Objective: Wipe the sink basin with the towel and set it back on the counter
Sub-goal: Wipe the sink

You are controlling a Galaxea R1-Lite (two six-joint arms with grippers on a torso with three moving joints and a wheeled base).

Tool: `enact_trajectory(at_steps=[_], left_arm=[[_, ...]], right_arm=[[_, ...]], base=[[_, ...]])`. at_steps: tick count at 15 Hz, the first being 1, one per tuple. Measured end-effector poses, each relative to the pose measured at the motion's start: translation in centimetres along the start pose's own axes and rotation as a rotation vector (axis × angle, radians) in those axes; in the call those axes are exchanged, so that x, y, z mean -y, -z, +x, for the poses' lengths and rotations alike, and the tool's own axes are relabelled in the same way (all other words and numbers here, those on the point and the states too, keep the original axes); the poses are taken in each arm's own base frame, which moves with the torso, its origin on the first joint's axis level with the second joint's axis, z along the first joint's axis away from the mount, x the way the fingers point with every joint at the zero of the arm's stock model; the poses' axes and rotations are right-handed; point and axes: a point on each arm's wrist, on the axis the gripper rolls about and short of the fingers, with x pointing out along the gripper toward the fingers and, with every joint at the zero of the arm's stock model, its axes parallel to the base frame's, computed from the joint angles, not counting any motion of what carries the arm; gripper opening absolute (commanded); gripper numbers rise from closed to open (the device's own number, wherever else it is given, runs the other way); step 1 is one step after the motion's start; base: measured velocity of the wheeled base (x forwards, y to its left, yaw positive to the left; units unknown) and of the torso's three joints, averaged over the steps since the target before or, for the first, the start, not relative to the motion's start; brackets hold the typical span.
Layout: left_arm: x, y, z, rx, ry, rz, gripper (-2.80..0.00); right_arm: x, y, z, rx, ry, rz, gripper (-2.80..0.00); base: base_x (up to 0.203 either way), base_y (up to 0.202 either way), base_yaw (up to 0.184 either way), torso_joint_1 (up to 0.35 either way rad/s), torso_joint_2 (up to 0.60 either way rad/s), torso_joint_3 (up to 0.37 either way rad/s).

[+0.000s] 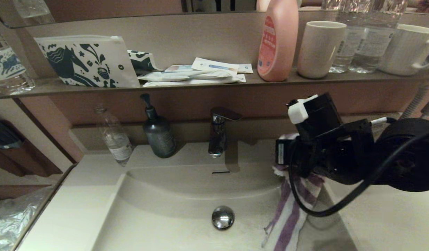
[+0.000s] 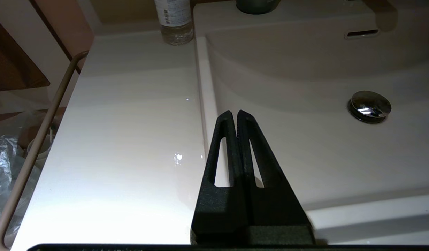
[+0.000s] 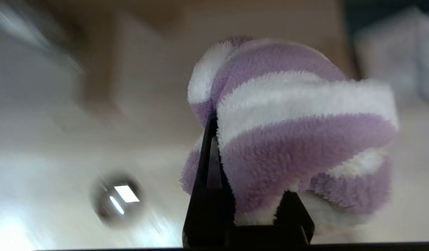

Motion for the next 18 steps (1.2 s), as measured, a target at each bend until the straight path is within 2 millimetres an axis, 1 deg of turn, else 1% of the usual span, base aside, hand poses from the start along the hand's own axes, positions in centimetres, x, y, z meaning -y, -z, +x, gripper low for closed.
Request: enact_trajectory(at_steps=[3, 5, 6, 7, 9, 10, 11, 12, 13, 15, 18], left_arm=[[0.0, 0.0, 0.0, 0.000, 0.000, 0.000, -2.80], [0.0, 0.0, 0.0, 0.000, 0.000, 0.000, -2.80], [0.0, 0.0, 0.0, 0.000, 0.000, 0.000, -2.80], [0.0, 0.0, 0.0, 0.000, 0.000, 0.000, -2.80], [0.0, 0.0, 0.0, -0.003, 0.003, 0.000, -2.80], [0.0, 0.0, 0.0, 0.000, -0.001, 0.000, -2.80], [0.0, 0.0, 0.0, 0.000, 0.000, 0.000, -2.80], [0.0, 0.0, 0.0, 0.001, 0.001, 0.000, -2.80], [0.0, 0.0, 0.0, 0.001, 0.001, 0.000, -2.80], [0.0, 0.0, 0.0, 0.001, -0.001, 0.000, -2.80], [0.0, 0.0, 0.0, 0.001, 0.000, 0.000, -2.80]], right_arm=[[-2.6, -1.0, 4.3, 0.111, -0.095, 0.071, -2.80], [-5.0, -2.5, 7.3, 0.207, -0.146, 0.131, -2.80], [-6.2, -2.5, 9.1, 0.234, -0.162, 0.154, -2.80], [-7.2, -2.4, 10.7, 0.251, -0.169, 0.151, -2.80], [-8.7, -0.4, 14.2, 0.230, -0.176, 0.127, -2.80], [-9.0, 0.6, 15.4, 0.219, -0.183, 0.118, -2.80], [-9.0, 1.6, 16.4, 0.195, -0.189, 0.104, -2.80], [-8.6, 2.6, 17.3, 0.164, -0.181, 0.088, -2.80], [-8.4, 3.0, 17.7, 0.150, -0.178, 0.083, -2.80], [-7.7, 3.8, 18.1, 0.121, -0.169, 0.071, -2.80], [-6.6, 4.6, 17.9, 0.076, -0.155, 0.053, -2.80]], base=[[0.000, 0.000, 0.000, 0.000, 0.00, 0.000], [0.000, 0.000, 0.000, 0.000, 0.00, 0.000], [0.000, 0.000, 0.000, 0.000, 0.00, 0.000], [0.000, 0.000, 0.000, -0.027, -0.01, -0.002], [0.000, 0.000, 0.000, 0.015, 0.01, 0.001], [0.000, 0.000, 0.000, 0.000, 0.00, 0.000], [0.000, 0.000, 0.000, 0.000, 0.00, 0.000], [0.000, 0.000, 0.000, 0.000, 0.00, 0.000], [0.000, 0.000, 0.000, 0.000, 0.00, 0.000], [0.000, 0.000, 0.000, 0.000, 0.00, 0.000], [0.000, 0.000, 0.000, 0.000, 0.00, 0.000]])
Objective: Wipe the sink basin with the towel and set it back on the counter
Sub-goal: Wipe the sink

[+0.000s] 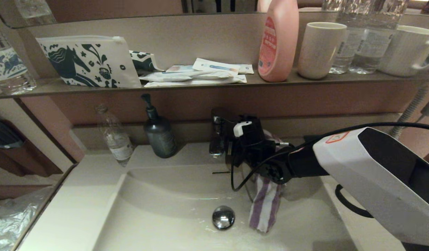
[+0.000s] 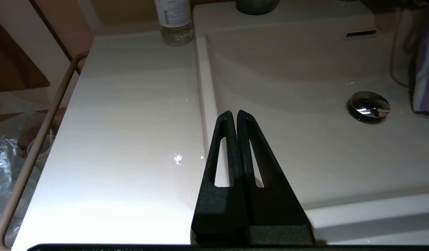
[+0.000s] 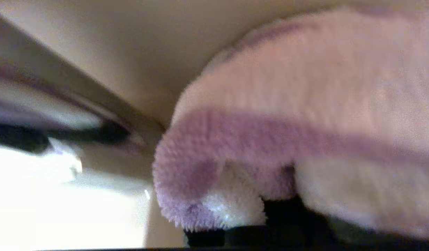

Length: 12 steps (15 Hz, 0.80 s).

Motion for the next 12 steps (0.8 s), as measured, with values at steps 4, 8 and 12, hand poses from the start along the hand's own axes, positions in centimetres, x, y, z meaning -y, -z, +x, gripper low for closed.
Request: enact_trajectory(at_steps=[4, 8, 12], left_arm=[[0.0, 0.0, 0.0, 0.000, 0.000, 0.000, -2.80], [0.0, 0.0, 0.0, 0.000, 0.000, 0.000, -2.80], [0.0, 0.0, 0.0, 0.000, 0.000, 0.000, -2.80]], right_arm=[[1.9, -0.2, -0.2, -0.024, 0.044, -0.003, -2.80], [5.3, -0.6, -0.2, -0.047, 0.118, 0.009, -2.80], [8.4, -1.0, -0.8, -0.066, 0.185, 0.024, -2.80]], base=[[0.000, 0.000, 0.000, 0.000, 0.00, 0.000], [0.000, 0.000, 0.000, 0.000, 0.00, 0.000], [0.000, 0.000, 0.000, 0.000, 0.00, 0.000]])
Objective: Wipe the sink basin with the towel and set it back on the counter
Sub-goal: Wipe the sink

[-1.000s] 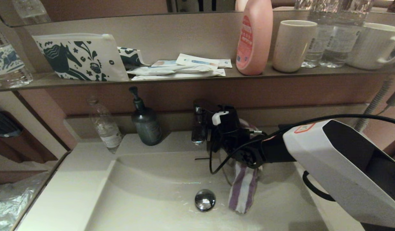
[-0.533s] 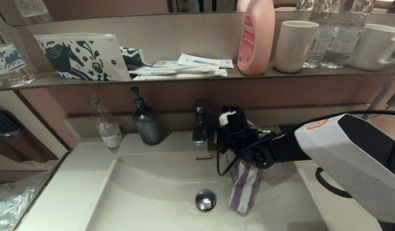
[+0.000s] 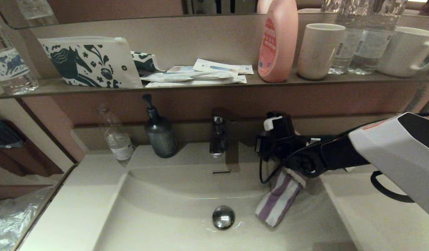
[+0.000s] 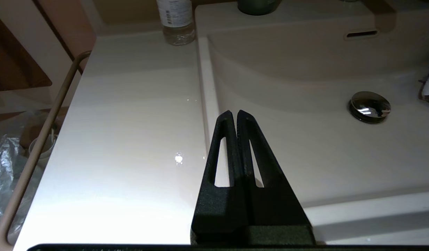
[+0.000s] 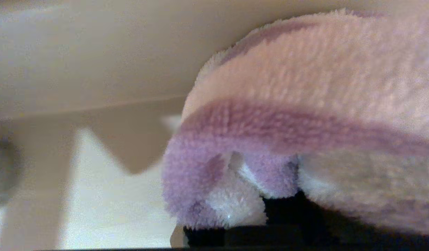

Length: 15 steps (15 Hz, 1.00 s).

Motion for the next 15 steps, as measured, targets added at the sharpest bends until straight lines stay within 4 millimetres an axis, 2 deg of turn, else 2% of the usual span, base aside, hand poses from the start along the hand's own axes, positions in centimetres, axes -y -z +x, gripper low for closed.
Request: enact_trajectory(at_steps=[6, 9, 12, 15], left_arm=[[0.0, 0.0, 0.0, 0.000, 0.000, 0.000, -2.80], [0.0, 0.0, 0.0, 0.000, 0.001, 0.000, -2.80], [0.0, 0.0, 0.0, 0.000, 0.000, 0.000, -2.80], [0.0, 0.0, 0.0, 0.000, 0.000, 0.000, -2.80]], right_arm=[[4.9, -0.5, -0.5, -0.033, 0.099, 0.030, -2.80], [5.8, -1.0, -1.3, -0.038, 0.111, 0.041, -2.80], [4.2, -1.4, -3.4, -0.041, 0.068, 0.038, -2.80], [-0.1, -0.8, -6.5, -0.066, -0.039, 0.016, -2.80]], base=[[0.000, 0.000, 0.000, 0.000, 0.00, 0.000], [0.000, 0.000, 0.000, 0.000, 0.00, 0.000], [0.000, 0.000, 0.000, 0.000, 0.00, 0.000], [0.000, 0.000, 0.000, 0.000, 0.00, 0.000]])
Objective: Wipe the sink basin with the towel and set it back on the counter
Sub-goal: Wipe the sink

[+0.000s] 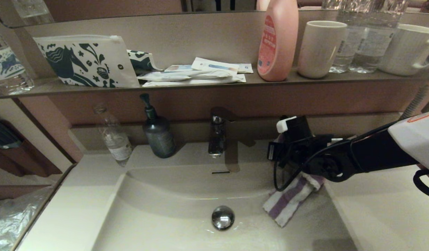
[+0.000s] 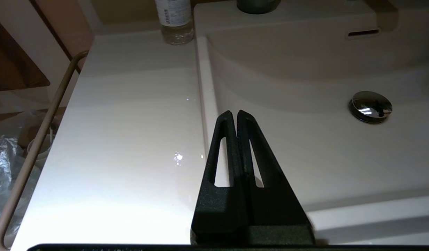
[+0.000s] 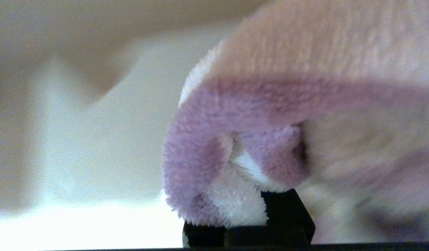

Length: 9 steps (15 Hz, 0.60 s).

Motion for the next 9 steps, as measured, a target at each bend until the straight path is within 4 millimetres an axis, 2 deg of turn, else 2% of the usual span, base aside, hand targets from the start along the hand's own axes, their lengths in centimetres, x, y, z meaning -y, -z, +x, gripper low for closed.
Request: enact_trajectory(at_steps=[3, 5, 7, 9], left_arm=[[0.0, 0.0, 0.0, 0.000, 0.000, 0.000, -2.80], [0.0, 0.0, 0.0, 0.000, 0.000, 0.000, -2.80], [0.0, 0.0, 0.0, 0.000, 0.000, 0.000, -2.80], [0.0, 0.0, 0.0, 0.000, 0.000, 0.000, -2.80]], right_arm=[[-4.7, 0.8, -2.4, -0.015, -0.110, -0.019, -2.80], [-7.0, 1.3, -3.0, -0.023, -0.157, -0.028, -2.80], [-7.9, 2.0, -2.0, -0.028, -0.163, -0.031, -2.80], [-7.6, 2.3, -0.2, -0.028, -0.140, -0.020, -2.80]], base=[[0.000, 0.000, 0.000, 0.000, 0.00, 0.000], [0.000, 0.000, 0.000, 0.000, 0.00, 0.000], [0.000, 0.000, 0.000, 0.000, 0.00, 0.000], [0.000, 0.000, 0.000, 0.000, 0.00, 0.000]])
